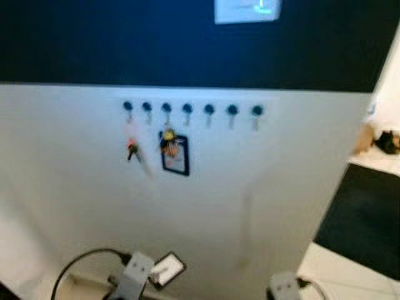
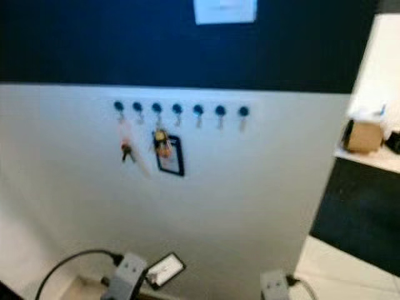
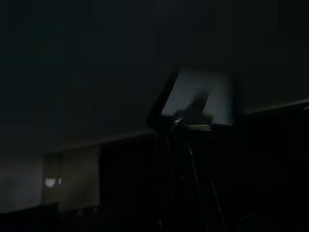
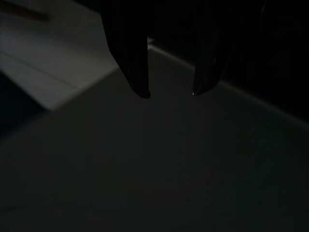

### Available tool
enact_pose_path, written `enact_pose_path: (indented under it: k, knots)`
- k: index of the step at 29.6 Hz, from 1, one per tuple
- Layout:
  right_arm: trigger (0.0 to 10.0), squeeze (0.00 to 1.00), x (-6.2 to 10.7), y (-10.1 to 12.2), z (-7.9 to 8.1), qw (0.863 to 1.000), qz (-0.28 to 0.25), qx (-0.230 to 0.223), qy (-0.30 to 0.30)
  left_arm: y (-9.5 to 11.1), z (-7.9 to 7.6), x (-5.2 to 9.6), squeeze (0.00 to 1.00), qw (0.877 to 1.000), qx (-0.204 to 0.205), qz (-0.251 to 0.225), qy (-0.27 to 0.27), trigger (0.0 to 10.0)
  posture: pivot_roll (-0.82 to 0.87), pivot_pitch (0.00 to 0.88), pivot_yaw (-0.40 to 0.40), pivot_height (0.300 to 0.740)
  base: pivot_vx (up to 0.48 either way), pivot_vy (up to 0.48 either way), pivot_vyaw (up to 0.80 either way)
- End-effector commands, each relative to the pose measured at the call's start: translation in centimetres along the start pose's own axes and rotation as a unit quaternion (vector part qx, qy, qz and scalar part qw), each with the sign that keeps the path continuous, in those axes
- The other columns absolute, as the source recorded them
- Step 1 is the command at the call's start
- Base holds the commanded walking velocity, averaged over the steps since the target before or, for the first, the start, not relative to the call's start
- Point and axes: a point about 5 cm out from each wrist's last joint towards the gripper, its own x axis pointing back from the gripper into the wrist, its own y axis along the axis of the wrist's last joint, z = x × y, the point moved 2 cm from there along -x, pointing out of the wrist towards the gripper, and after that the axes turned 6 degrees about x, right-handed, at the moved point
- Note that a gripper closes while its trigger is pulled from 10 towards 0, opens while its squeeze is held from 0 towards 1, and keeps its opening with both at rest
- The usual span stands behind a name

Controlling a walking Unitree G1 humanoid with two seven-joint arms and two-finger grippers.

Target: Hang keys on a hook

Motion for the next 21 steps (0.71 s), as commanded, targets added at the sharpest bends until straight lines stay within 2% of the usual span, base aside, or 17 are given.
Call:
enact_pose_path:
  k: [1,6,11,16,18,21]
  knots:
    - [10.0,0.00,0.3,-0.7,-0.1,1.000,0.013,0.004,0.001,-0.2,0.0,0.2,0.00,1.000,-0.014,0.000,-0.003,10.0,0.00,0.094,0.120,0.740,0.000,0.000,0.00]
    - [10.0,0.00,0.3,-0.6,-0.1,1.000,0.012,0.004,0.001,0.2,0.1,0.2,0.00,1.000,-0.017,-0.009,-0.002,10.0,0.00,0.093,0.120,0.740,0.000,0.000,0.00]
    - [10.0,0.00,0.3,-0.6,0.0,1.000,0.011,0.003,0.002,1.4,0.1,0.2,0.00,0.999,-0.041,-0.033,-0.004,10.0,0.00,0.095,0.123,0.740,0.000,0.000,0.00]
    - [10.0,0.00,0.3,-0.5,0.1,1.000,0.009,0.003,0.002,5.9,0.8,0.9,0.00,0.989,-0.108,-0.101,-0.016,10.0,0.01,0.100,0.123,0.740,0.000,0.000,0.00]
    - [10.0,0.00,0.3,-0.5,0.1,1.000,0.009,0.003,0.002,6.4,0.9,1.0,0.00,0.988,-0.113,-0.108,-0.016,10.0,0.01,0.100,0.123,0.740,0.000,0.000,0.00]
    - [10.0,0.00,0.1,-0.1,0.1,1.000,-0.001,0.002,0.004,10.8,2.3,2.2,0.00,0.980,-0.111,-0.161,-0.021,10.0,0.02,0.105,0.119,0.740,0.000,0.000,0.00]
